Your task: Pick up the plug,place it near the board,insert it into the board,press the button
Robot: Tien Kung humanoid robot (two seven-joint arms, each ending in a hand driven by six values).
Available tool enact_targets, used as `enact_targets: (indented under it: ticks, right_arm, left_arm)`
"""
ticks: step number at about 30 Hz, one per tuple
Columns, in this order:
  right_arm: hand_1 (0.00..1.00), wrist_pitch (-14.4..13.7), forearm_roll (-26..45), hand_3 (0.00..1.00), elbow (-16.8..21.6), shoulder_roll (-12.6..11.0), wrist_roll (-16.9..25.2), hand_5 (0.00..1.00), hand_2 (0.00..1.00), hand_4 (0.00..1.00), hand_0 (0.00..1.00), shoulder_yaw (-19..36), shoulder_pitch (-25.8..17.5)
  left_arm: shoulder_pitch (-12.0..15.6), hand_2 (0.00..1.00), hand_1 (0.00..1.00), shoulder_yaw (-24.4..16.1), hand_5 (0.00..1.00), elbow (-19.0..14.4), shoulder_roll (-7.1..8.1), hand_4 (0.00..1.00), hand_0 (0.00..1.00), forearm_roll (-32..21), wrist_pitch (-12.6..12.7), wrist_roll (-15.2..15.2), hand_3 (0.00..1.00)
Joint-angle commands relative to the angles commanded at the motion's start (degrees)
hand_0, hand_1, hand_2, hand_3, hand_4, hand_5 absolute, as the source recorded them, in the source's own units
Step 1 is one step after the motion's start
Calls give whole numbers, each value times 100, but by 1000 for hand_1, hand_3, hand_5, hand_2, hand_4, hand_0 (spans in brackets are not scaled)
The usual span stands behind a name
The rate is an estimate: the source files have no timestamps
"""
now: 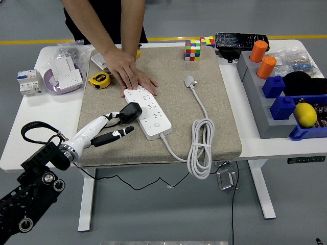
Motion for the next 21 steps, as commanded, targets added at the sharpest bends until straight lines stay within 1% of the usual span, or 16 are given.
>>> enact_targets:
  ticks: [15, 21]
  right_arm:
    - [845, 3, 8, 795, 3, -7, -2, 998, 782, 998, 949, -9, 23]
    - [844, 6, 2, 795, 7, -8, 1, 998, 782, 998, 948, 7, 39]
  left_arm:
    - [-233, 956, 996, 176, 998, 93, -91, 998, 998, 161, 88, -48, 915]
    - [-337, 956, 998, 245, 998, 181, -82, 998, 998, 172, 113, -65, 914]
